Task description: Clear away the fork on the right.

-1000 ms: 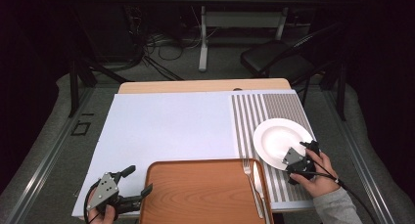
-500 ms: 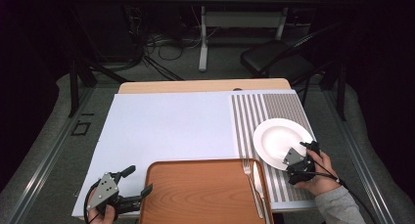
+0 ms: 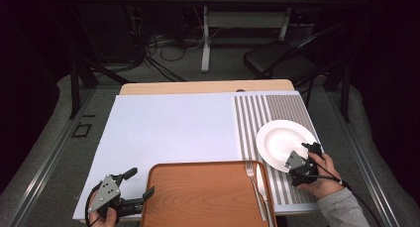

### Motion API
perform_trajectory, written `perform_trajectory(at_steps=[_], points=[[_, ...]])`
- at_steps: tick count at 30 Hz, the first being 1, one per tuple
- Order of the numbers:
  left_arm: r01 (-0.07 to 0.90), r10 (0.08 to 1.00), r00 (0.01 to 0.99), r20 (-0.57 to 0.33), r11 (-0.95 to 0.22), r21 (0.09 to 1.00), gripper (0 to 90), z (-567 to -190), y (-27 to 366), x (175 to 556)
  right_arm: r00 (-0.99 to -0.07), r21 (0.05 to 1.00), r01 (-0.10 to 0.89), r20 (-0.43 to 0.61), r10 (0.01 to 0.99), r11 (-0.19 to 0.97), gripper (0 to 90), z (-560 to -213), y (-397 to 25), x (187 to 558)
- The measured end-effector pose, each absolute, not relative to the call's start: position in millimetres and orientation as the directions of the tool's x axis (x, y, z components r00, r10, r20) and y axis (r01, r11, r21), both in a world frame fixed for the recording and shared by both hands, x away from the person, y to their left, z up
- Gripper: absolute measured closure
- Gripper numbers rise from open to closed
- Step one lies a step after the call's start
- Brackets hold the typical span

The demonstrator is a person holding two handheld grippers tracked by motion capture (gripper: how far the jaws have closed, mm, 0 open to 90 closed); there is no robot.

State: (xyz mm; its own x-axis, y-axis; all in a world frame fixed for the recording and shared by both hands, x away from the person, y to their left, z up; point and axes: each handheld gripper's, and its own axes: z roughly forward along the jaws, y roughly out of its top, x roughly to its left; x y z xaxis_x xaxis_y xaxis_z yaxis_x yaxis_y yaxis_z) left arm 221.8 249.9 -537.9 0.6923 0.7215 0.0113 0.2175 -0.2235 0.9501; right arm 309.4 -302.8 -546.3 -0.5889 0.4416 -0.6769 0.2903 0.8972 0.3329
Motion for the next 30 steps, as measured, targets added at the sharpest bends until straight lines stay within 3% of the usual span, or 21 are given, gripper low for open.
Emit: perform_trajectory(at_steps=[30], points=[[0.220, 0.721, 0.693, 0.009, -0.223, 0.950, 15.9, -538.5, 249.2, 222.6, -0.570, 0.338, 0.263, -0.701, 0.428, 0.904, 0.6, -548.1, -300.2, 313.4]])
